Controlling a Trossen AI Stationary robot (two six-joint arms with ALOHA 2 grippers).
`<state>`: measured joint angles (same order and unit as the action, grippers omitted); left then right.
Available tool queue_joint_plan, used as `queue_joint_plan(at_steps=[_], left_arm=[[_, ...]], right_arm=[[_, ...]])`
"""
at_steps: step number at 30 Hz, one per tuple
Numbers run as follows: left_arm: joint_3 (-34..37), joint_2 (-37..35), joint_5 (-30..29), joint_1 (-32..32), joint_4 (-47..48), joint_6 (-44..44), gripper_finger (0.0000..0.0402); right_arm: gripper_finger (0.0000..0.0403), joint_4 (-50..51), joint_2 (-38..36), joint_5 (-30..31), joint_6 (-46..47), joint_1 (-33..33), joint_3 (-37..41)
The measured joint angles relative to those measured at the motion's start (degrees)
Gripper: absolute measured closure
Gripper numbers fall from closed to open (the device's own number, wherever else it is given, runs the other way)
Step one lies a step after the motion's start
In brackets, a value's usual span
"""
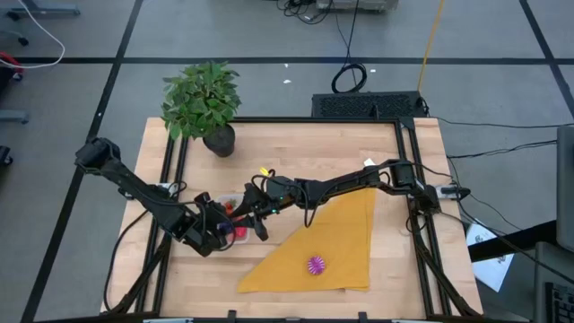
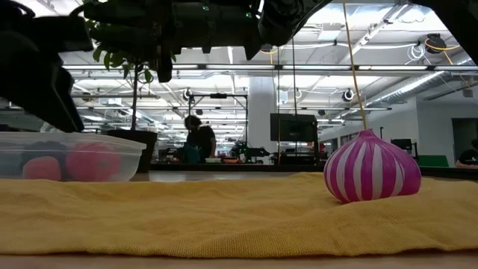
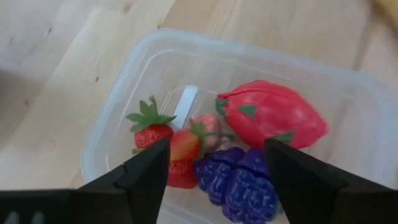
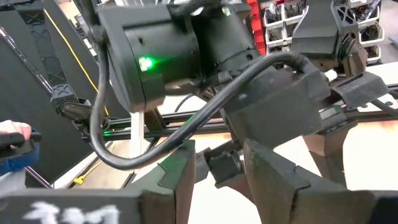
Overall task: Pick and placing Produce into tupperware
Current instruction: Put the purple onion into the transparent bin
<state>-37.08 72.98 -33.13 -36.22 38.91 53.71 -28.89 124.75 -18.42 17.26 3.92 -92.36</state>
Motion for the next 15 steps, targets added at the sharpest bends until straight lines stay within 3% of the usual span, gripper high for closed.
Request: queue_joint_plan(at_steps=[7,15], left_arm=[[-4.12,-6.02,0.12,-3.50,7.39,-1.43,0.0122],[-5.29,-12.01,1.61,-10.75,12.29,5.37,0.0123]], right_arm=[[0.0273,4.86,-4.48,-1.49,-3.69,0.00,-0.04],[0.0273,22.97,-14.75,-0.96,-14.37,1.23,-0.06]])
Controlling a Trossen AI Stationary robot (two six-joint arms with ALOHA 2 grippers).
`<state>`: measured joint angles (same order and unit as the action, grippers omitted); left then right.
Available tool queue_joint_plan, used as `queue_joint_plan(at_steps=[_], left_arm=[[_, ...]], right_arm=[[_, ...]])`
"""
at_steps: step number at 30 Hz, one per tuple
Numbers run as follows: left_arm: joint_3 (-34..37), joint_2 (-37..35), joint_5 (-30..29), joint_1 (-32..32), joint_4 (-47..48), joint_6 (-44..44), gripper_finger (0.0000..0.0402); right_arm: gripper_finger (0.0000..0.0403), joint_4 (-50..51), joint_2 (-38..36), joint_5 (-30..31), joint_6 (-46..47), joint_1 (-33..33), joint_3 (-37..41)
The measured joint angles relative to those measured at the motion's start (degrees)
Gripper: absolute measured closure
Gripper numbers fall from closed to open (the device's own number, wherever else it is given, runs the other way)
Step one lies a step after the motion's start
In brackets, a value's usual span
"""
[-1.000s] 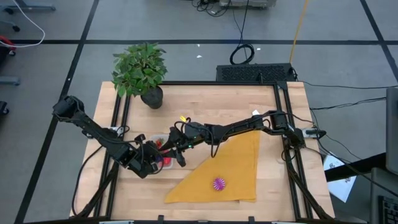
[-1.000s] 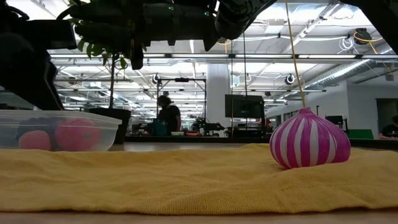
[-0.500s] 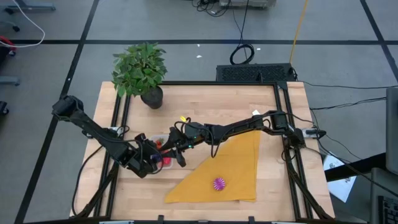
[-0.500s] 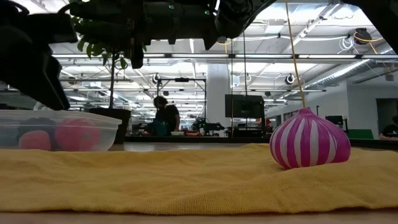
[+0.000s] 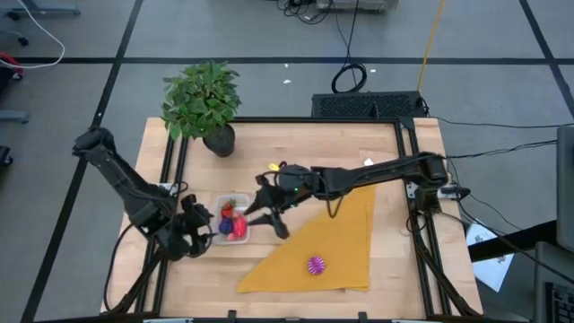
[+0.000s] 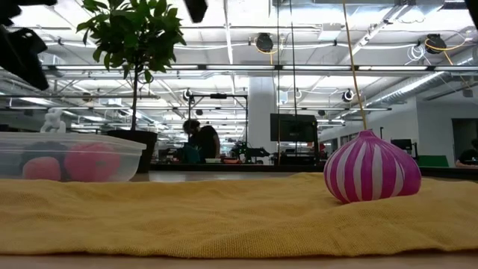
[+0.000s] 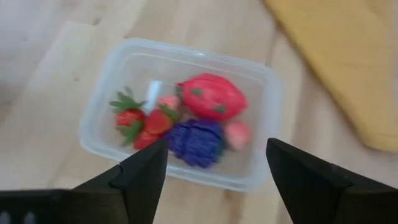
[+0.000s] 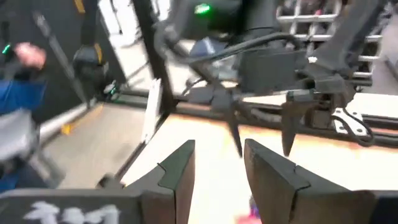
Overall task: Pick and placing Produce into tupperware
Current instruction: Put the purple onion into the transparent bin
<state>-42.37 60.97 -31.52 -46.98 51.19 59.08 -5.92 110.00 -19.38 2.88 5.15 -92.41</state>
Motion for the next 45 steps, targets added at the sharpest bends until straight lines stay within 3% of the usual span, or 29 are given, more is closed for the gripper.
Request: queue_joint_plan(at_steps=[6,11,14,22,27,32,39,45], left_arm=[[0.00,-0.26,-0.27,-5.31,-2.18,2.21,0.0123],[-0.01,-0.28,-1.88,-7.27,-5.69,1.15,0.0123],[-0.02,-0.27,-2.58,-7.12,-6.06,0.43,0.0123],[-0.02,-0.26,-3.09,-5.57,-6.65,-0.52,0.0123],[-0.02,-0.26,-3.09,-5.49,-6.76,-0.95,0.0123],[-0.02,-0.26,-3.08,-5.49,-6.77,-0.92,0.0123],[-0.02,-0.26,-3.09,-5.49,-6.77,-2.22,0.0123],[-0.02,-0.26,-3.09,-5.49,-6.83,-1.88,0.0123]], right_arm=[[0.0273,25.77,-5.35,0.71,-4.17,4.38,-0.10],[0.0273,45.45,-5.05,3.77,2.37,9.95,0.03],[0.0273,50.52,-3.96,8.32,4.38,13.22,0.06],[0.0273,51.63,-3.46,10.40,3.31,15.26,0.08],[0.0273,51.63,-3.46,10.39,9.16,13.59,0.08],[0.0273,51.99,-3.46,10.37,21.66,10.63,0.08],[0.0273,54.38,-3.57,8.52,22.74,9.20,0.06],[0.0273,64.36,-4.28,9.13,28.12,11.15,0.01]])
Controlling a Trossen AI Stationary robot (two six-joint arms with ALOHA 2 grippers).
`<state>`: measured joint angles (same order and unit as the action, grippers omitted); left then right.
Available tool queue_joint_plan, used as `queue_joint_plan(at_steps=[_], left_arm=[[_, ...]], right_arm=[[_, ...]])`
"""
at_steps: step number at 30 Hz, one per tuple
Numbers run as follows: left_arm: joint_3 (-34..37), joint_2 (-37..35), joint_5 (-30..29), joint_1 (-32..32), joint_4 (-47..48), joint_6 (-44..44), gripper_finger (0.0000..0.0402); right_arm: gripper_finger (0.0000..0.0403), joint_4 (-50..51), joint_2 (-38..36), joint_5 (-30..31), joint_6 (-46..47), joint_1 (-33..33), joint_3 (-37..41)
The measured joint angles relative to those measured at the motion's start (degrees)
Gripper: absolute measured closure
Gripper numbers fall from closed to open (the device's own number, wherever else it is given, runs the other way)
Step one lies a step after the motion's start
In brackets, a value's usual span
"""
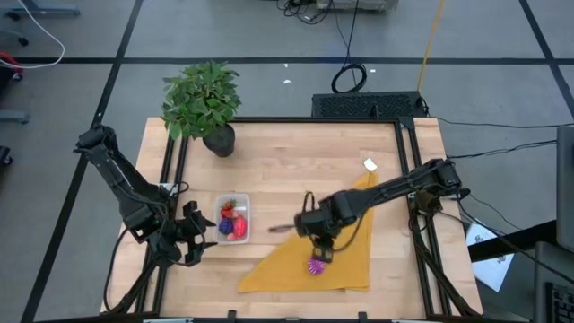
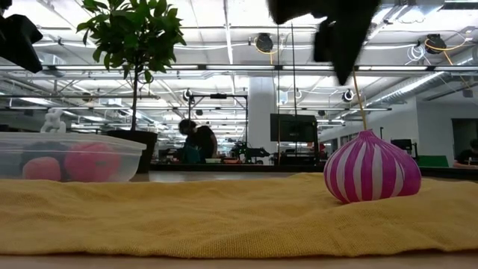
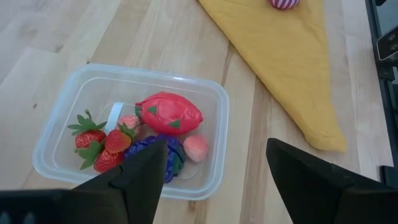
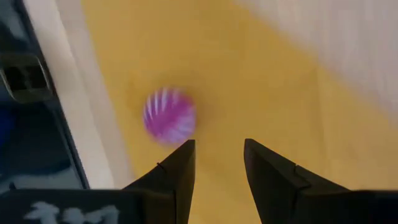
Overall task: Pick and placing Produce into tupperware
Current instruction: Put the purple onion into the transparent bin
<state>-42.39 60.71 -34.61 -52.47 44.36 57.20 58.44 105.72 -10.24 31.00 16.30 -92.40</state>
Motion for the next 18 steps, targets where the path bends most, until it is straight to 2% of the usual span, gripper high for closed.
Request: queue_joint_plan(at_steps=[3,8,15,18], left_arm=[[0.00,0.02,0.02,0.00,-0.02,0.12,0.0123],[0.00,0.02,0.25,0.00,0.03,0.11,0.0123],[0.00,0.04,3.52,-0.60,-0.83,0.29,0.0123],[0.00,0.02,4.43,-1.55,-1.60,0.54,0.0123]], right_arm=[[0.0273,4.59,-0.60,2.52,4.82,2.93,0.00],[0.0273,6.11,-2.84,12.78,13.25,9.01,0.02],[0.0273,8.18,-5.28,28.04,34.00,19.36,0.00],[0.0273,9.02,-4.99,32.15,42.25,23.30,0.09]])
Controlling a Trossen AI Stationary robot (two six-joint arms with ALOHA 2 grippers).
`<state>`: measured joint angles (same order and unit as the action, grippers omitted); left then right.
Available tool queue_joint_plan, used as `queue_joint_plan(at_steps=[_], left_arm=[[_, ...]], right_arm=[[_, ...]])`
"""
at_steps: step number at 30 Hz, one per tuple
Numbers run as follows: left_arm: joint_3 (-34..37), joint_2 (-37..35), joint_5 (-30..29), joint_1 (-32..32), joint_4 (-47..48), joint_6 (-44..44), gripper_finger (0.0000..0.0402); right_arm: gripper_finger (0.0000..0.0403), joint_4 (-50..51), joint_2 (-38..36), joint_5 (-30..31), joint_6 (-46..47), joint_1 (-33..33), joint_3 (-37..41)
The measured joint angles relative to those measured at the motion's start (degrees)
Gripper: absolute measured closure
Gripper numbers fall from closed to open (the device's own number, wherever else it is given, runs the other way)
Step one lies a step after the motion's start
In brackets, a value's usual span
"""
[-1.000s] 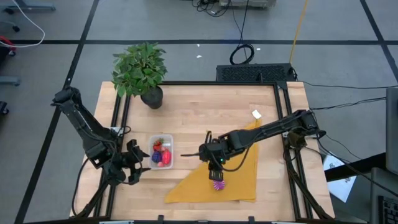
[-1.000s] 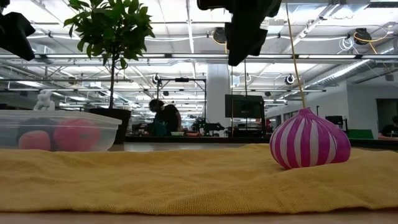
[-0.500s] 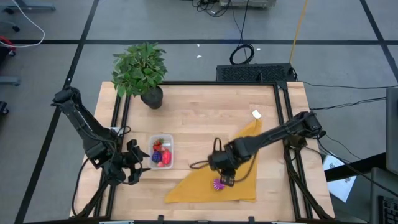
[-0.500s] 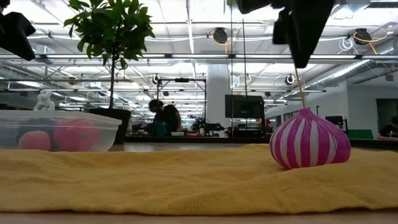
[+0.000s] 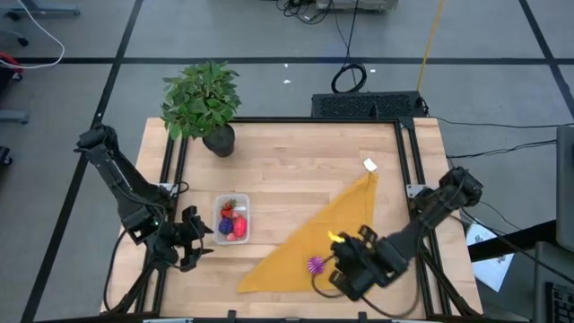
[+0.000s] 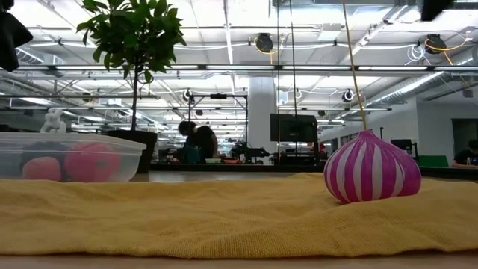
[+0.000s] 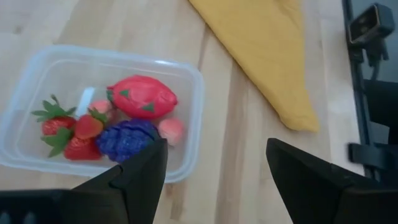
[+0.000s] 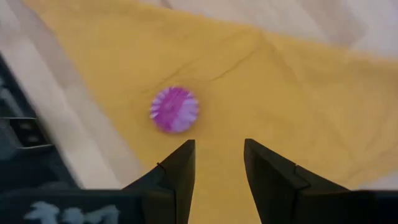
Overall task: Pick and placing Produce into tupperware
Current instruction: Put the purple onion into the transparent bin
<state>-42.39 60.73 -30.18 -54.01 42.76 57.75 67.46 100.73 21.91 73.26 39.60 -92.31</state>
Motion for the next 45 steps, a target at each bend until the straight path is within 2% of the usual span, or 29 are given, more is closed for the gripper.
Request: queue_joint_plan(at_steps=[4,7,10,15,18,22,29,45], left_arm=[[0.00,0.00,0.20,-1.47,-1.04,0.04,0.0123],[0.00,0.00,0.23,-2.64,-1.51,0.90,0.0123],[0.00,0.00,0.24,-3.76,-2.64,1.37,0.0123],[0.00,0.00,0.24,-4.64,-4.39,1.48,0.0123],[0.00,0.00,0.22,-4.64,-5.54,1.27,0.0123],[0.00,0.00,0.19,-4.46,-5.81,1.16,0.0123],[0.00,0.00,-1.35,-4.09,-5.83,1.26,0.0123],[0.00,0.00,-1.61,-4.09,-5.85,1.24,0.0123]], right_arm=[[0.0273,-2.21,0.20,2.20,10.15,3.86,3.27],[0.0273,-7.03,0.25,7.66,14.36,7.06,7.55],[0.0273,-14.35,0.26,12.73,14.76,9.84,11.47],[0.0273,-21.75,0.17,15.43,15.85,12.71,14.08],[0.0273,-28.46,0.21,21.73,10.14,14.20,16.53],[0.0273,-32.78,0.24,24.48,2.06,14.53,19.28],[0.0273,-36.51,0.24,24.57,-2.24,11.63,23.40],[0.0273,-44.20,-0.05,26.06,-11.12,9.59,23.71]])
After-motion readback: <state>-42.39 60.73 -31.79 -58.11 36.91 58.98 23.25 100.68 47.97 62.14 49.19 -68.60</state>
